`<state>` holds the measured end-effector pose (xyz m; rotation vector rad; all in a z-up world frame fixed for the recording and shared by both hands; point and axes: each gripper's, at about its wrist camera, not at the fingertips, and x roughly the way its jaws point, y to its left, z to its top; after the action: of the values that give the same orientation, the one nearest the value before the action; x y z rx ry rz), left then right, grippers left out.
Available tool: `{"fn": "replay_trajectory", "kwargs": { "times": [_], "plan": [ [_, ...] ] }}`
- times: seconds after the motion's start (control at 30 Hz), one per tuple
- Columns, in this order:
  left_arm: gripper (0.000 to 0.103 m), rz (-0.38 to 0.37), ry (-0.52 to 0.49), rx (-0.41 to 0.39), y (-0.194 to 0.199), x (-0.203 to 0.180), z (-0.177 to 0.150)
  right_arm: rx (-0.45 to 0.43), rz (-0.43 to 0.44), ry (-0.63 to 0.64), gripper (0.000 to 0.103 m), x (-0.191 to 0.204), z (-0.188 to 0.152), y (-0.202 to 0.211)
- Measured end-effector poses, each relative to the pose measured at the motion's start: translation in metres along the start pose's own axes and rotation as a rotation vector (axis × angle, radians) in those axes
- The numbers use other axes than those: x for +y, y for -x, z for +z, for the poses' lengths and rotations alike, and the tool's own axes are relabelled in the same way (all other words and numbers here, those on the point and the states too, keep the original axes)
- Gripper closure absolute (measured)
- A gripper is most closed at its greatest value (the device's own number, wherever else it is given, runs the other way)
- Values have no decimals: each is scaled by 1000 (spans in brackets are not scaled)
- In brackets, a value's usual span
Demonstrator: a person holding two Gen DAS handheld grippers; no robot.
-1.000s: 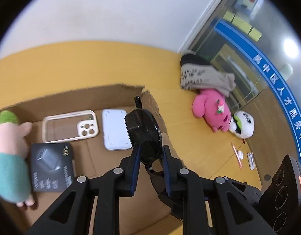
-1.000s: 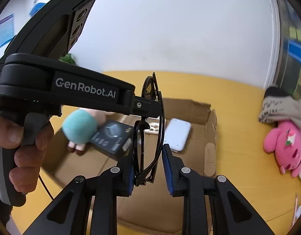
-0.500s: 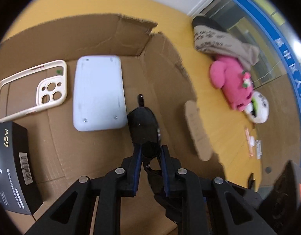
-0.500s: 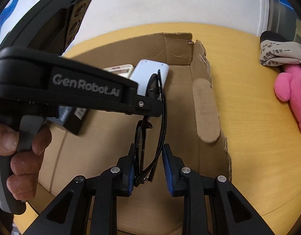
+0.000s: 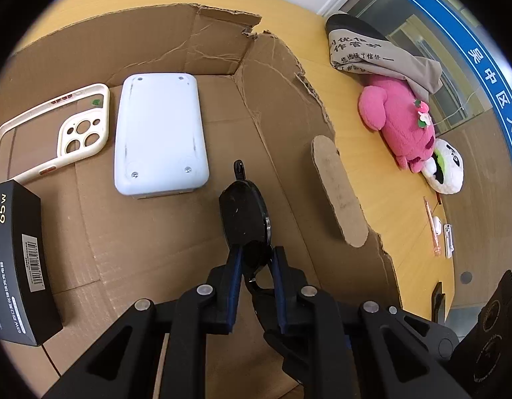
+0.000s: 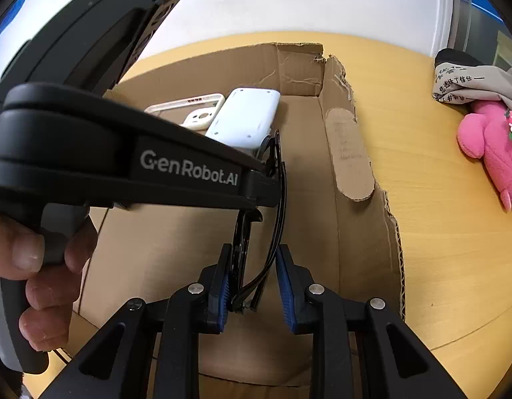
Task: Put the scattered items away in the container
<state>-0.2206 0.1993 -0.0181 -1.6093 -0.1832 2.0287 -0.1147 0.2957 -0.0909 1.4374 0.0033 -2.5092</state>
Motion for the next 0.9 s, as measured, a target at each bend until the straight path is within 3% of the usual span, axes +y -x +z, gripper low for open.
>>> {"fn": "replay_trajectory", "kwargs": {
  "times": [0.1,0.2,0.27,0.3,0.33,0.37,0.43,0.53,0.7,0.83,0.9],
  "plan": [
    [86,12,-3,-14,1,-1,-1,4,-5,-3,74,0,0,-1],
    [81,78,-30,-58,13,-2,-6,-7,-1,-3,65,2,0,2],
    [60,121,-37,-135,38,0,-17,-36,-17,31,49,8,-3,13],
    [57,164,-49,-216,59,-1,-27,-54,-12,51,37,12,-5,19],
    [50,193,-69,-286,78,-3,-39,-81,-51,78,12,17,-9,29],
    [39,216,-94,-364,100,-5,-54,-112,-84,97,2,22,-13,38],
    [23,266,-128,-507,142,-7,-91,-202,-83,135,0,34,-26,60],
    [22,369,-147,-668,187,-2,-152,-279,-56,145,0,46,-46,75],
    [22,518,-80,-705,191,40,-223,-328,-20,120,0,59,-68,66],
    [22,580,-7,-723,162,74,-242,-418,-26,92,0,71,-88,56],
    [21,575,-3,-754,152,84,-245,-462,-37,94,0,73,-90,55]
  ]
}}
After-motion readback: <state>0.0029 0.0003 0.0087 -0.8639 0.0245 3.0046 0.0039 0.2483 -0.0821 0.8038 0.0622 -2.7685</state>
